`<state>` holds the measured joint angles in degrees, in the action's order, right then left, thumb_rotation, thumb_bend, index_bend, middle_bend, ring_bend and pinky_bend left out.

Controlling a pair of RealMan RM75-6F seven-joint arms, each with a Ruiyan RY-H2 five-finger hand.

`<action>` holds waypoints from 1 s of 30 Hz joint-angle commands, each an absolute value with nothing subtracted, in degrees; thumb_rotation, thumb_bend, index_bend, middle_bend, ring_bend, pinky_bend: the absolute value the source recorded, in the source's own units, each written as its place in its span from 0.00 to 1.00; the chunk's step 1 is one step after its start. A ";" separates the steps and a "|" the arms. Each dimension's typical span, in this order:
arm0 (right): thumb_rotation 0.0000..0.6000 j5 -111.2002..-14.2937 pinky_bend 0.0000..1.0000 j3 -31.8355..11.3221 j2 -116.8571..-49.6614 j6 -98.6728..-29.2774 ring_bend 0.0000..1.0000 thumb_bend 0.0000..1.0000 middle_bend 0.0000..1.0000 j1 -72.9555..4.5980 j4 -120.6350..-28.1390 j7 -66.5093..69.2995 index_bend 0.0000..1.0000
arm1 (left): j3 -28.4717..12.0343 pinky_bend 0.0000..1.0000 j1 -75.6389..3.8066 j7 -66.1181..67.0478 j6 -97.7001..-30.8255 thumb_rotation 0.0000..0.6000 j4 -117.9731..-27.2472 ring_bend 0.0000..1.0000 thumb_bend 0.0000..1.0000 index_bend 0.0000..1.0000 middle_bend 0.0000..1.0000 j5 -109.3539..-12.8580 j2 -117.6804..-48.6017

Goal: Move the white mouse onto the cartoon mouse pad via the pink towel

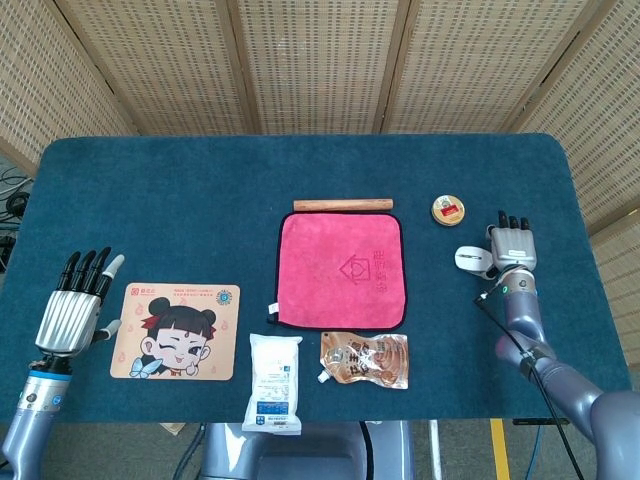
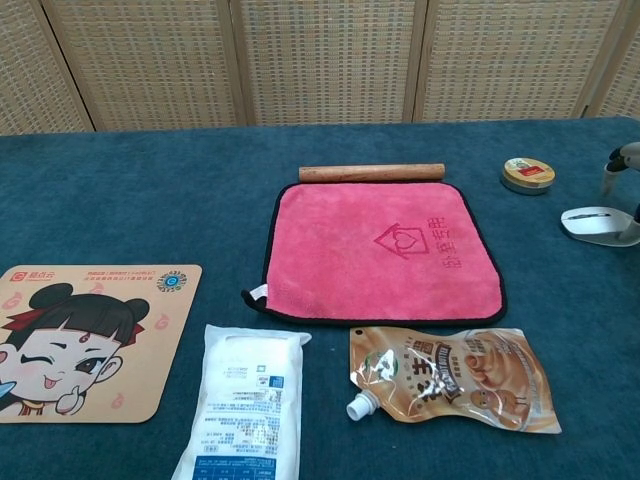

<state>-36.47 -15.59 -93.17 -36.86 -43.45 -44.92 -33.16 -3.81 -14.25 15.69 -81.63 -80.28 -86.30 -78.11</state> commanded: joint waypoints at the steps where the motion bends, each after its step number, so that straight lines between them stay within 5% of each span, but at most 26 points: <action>1: 1.00 -37.00 0.00 -15.36 -93.54 -36.58 0.00 0.05 0.00 -43.65 -44.16 -32.42 0.30 | -3.79 0.00 -14.34 15.81 -81.46 1.00 -80.23 0.00 0.03 0.00 0.00 -86.26 -78.21; 17: 1.00 -37.43 0.00 -14.48 -94.48 -35.45 0.00 0.05 0.00 -44.39 -42.00 -31.41 0.34 | -3.62 0.00 -14.49 15.83 -81.20 1.00 -80.16 0.00 0.03 0.00 0.00 -86.26 -78.29; 30: 1.00 -38.63 0.00 -14.06 -94.88 -35.92 0.00 0.17 0.00 -44.39 -41.85 -30.29 0.39 | -3.54 0.00 -14.44 15.32 -81.50 1.00 -80.33 0.00 0.03 0.00 0.00 -86.53 -78.08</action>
